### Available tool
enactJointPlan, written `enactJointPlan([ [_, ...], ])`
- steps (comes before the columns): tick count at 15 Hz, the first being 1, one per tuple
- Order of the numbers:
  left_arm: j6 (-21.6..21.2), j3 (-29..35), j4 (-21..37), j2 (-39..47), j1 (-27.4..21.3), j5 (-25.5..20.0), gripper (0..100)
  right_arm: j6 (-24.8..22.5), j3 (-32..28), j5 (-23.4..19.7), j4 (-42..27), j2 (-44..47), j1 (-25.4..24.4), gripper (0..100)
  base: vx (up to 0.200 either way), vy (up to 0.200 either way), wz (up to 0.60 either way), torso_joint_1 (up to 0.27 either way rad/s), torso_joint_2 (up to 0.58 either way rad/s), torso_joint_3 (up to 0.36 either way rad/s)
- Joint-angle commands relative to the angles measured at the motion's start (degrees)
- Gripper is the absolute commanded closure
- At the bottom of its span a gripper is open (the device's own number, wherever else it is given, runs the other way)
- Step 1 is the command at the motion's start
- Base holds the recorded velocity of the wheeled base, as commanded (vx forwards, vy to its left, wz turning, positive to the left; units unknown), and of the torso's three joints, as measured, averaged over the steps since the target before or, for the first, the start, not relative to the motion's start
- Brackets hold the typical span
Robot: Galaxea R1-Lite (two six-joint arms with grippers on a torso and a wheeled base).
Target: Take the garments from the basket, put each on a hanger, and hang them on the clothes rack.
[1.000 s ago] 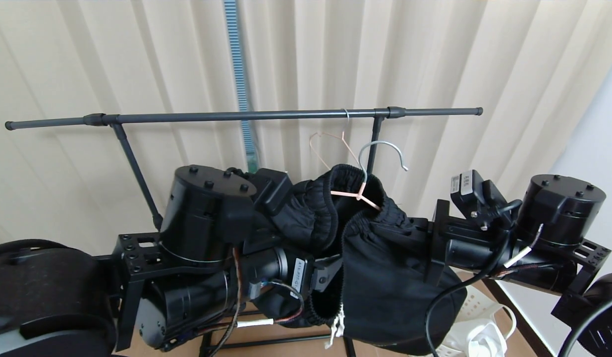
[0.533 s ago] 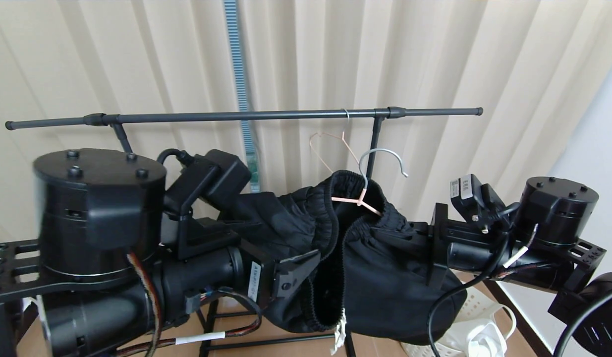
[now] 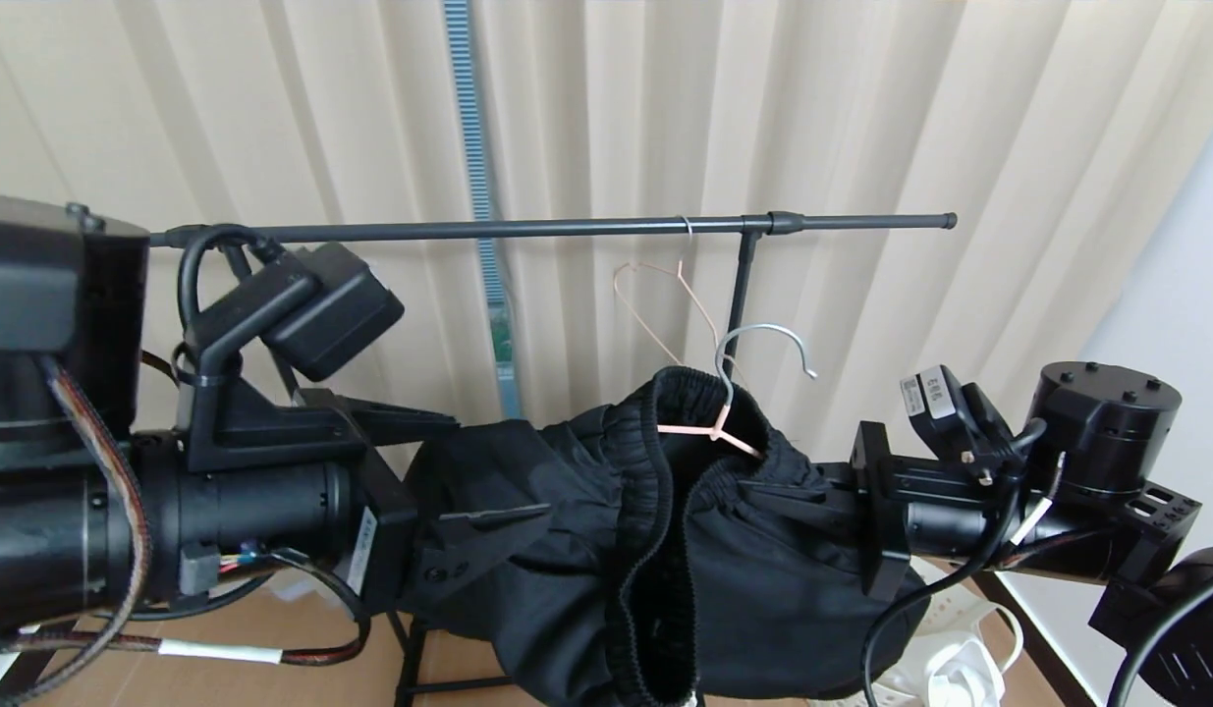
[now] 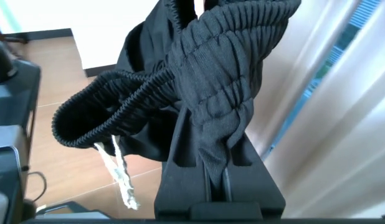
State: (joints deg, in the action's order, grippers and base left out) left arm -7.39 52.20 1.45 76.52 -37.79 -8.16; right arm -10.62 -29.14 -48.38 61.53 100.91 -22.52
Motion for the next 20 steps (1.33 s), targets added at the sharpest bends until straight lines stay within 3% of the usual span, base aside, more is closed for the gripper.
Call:
enactJointPlan([
  [1,-5.1,5.5,4.2,1.3,5.9,-7.5,0,0.0,0.6,-1.2,0.0,0.0,0.0,100,0.000,0.000,0.00,0.000,0.00,0.000],
  [4,-14.2,9.1,9.3,4.4,10.1,-20.2,0,0.1,1.4,-5.3,0.0,-0.3,-0.1,100,0.000,0.000,0.00,0.000,0.00,0.000],
  [5,-16.2,9.3,9.9,5.3,10.5,-21.9,0,0.1,1.5,-5.8,0.0,-0.3,-0.1,100,0.000,0.000,0.00,0.000,0.00,0.000],
  [7,-24.4,9.3,10.4,9.1,11.3,-25.4,0,0.1,2.0,-7.4,-0.1,-0.4,-0.2,100,0.000,0.000,0.00,0.000,0.00,0.000],
  [8,-25.8,9.3,10.4,10.1,11.3,-26.4,0,0.1,2.1,-7.6,-0.1,-0.4,-0.2,100,0.000,0.000,0.00,0.000,0.00,0.000],
  [12,-29.4,10.5,10.4,13.4,10.6,-28.9,0,0.1,3.0,-8.8,-0.1,-0.5,-1.7,100,0.000,0.000,0.00,0.000,0.00,0.000],
  [20,-29.4,9.6,10.4,15.1,7.3,-31.6,0,0.1,3.6,-8.8,-0.1,-1.9,-2.8,100,0.000,0.000,0.00,0.000,0.00,0.000],
])
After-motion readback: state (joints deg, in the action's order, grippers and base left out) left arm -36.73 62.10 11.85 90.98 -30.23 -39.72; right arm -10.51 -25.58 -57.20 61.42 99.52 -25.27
